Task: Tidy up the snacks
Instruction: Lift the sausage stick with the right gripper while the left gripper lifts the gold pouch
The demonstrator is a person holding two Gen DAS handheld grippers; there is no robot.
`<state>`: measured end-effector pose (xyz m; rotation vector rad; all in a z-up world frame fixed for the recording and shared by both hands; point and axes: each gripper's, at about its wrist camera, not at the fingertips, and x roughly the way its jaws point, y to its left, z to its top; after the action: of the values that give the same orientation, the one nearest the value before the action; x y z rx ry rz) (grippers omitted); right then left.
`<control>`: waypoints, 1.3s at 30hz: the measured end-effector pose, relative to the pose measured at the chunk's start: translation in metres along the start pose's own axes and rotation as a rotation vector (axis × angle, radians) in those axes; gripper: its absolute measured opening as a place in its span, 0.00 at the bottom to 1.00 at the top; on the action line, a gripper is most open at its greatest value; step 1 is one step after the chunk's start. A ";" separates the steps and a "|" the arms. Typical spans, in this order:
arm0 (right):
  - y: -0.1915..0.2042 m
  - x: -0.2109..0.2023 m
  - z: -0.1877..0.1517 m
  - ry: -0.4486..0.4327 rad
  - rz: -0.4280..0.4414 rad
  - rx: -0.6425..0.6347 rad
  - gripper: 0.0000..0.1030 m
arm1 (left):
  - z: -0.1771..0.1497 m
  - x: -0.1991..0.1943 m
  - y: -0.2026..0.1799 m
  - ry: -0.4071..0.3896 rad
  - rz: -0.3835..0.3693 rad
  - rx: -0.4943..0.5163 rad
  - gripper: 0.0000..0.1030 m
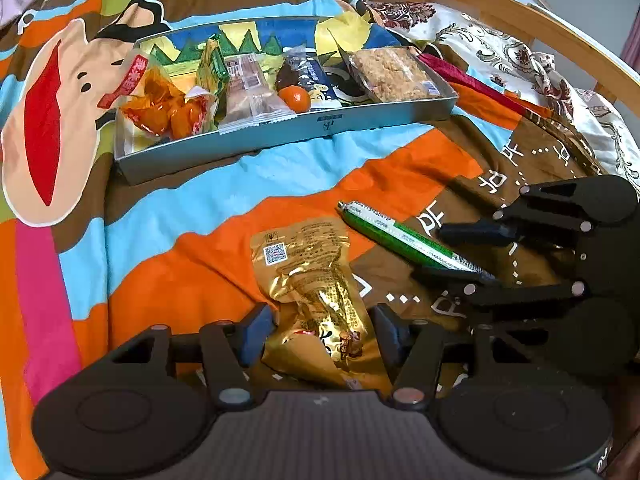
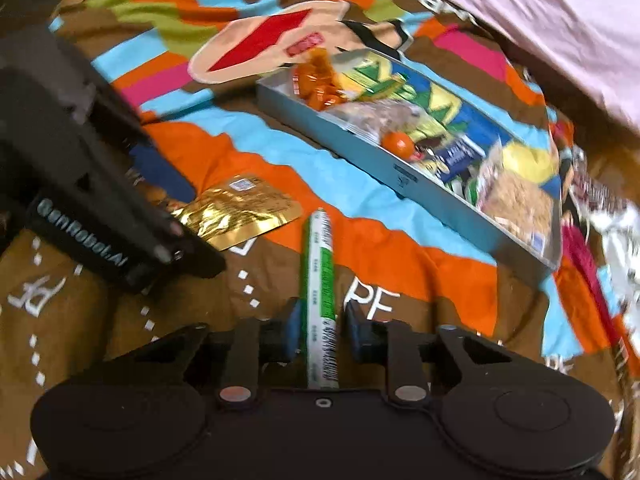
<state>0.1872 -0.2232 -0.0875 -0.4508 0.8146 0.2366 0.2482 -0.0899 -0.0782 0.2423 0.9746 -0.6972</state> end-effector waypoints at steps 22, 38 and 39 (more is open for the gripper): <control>0.037 0.003 -0.010 -0.060 -0.264 -0.453 0.18 | 0.001 -0.016 -0.010 -0.084 0.062 0.041 0.58; 0.027 -0.002 -0.003 -0.107 -0.375 -0.443 0.18 | 0.007 -0.035 -0.006 -0.243 0.095 0.012 0.58; 0.024 -0.003 -0.002 -0.116 -0.387 -0.435 0.18 | 0.007 -0.035 -0.006 -0.254 0.096 0.010 0.58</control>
<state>0.1748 -0.2026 -0.0932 -0.9821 0.5452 0.0763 0.2360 -0.0828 -0.0444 0.2020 0.7126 -0.6275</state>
